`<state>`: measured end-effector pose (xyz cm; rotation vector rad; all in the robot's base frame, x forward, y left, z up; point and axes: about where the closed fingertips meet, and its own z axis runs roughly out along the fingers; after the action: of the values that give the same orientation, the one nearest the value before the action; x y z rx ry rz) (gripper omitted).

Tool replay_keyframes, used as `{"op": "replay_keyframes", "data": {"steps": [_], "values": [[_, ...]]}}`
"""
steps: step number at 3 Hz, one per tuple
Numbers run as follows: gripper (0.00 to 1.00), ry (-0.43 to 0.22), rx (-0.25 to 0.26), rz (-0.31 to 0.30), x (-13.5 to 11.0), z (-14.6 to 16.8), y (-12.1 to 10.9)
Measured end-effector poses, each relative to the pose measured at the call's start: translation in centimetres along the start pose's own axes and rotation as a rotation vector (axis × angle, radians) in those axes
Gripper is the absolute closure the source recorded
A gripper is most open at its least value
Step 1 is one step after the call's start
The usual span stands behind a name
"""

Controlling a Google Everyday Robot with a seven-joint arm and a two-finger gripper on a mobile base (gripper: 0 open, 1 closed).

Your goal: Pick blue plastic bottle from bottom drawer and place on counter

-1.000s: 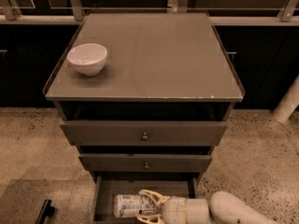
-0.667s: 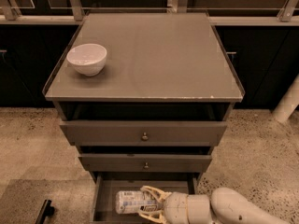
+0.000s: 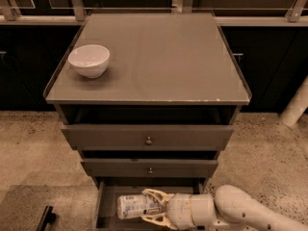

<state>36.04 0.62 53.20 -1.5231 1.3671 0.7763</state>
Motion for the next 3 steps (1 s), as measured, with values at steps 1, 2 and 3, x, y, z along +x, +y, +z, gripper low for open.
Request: {"op": "replay_keyframes", "data": {"steps": [1,2,3], "values": [[1.0,0.002,-0.047,-0.087,-2.8,-1.2,-2.2],[1.0,0.022,-0.074,-0.203,-7.2,-3.4,-4.4],[1.0,0.059,-0.08,-0.293,-11.8,-5.7,-6.3]]}}
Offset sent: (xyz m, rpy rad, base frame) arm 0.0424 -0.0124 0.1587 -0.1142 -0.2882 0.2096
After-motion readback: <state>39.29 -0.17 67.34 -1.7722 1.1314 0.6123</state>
